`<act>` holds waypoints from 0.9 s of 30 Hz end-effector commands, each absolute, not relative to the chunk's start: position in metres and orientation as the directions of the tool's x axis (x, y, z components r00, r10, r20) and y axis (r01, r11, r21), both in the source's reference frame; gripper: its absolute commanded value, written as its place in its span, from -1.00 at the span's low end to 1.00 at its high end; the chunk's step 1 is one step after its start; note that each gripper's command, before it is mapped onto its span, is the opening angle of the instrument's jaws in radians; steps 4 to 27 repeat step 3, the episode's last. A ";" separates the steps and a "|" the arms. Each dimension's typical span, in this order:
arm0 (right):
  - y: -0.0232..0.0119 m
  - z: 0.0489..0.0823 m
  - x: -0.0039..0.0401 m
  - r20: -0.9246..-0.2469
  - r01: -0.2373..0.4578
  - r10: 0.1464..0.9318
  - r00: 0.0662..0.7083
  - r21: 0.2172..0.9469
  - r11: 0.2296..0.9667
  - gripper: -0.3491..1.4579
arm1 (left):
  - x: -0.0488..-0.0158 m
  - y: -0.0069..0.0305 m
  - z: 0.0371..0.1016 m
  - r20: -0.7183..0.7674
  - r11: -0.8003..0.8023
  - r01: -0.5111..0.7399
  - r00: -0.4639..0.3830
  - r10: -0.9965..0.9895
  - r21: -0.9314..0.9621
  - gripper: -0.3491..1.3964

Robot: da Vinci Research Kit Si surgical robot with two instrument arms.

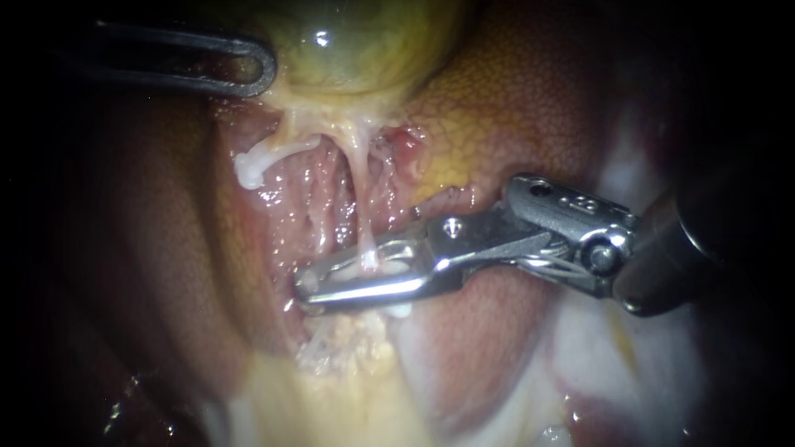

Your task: Clipping second clip right tube

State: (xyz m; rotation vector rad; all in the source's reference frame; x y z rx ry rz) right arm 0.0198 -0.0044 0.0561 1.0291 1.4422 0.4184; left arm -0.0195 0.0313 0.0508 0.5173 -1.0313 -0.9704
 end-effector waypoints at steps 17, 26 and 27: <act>-0.0044 0.0561 0.0198 -0.606 0.336 0.781 0.152 0.775 0.535 -1.00 | -0.0195 0.0313 0.0509 0.476 0.501 0.423 0.173 -0.862 0.755 -1.00; -0.0044 0.0561 0.0198 -0.606 0.336 0.781 0.152 0.775 0.535 -1.00 | -0.0195 0.0313 0.0509 0.476 0.501 0.423 0.173 -0.862 0.755 -1.00; -0.0044 0.0561 0.0198 -0.606 0.336 0.781 0.152 0.775 0.535 -1.00 | -0.0195 0.0313 0.0509 0.476 0.501 0.423 0.173 -0.862 0.755 -1.00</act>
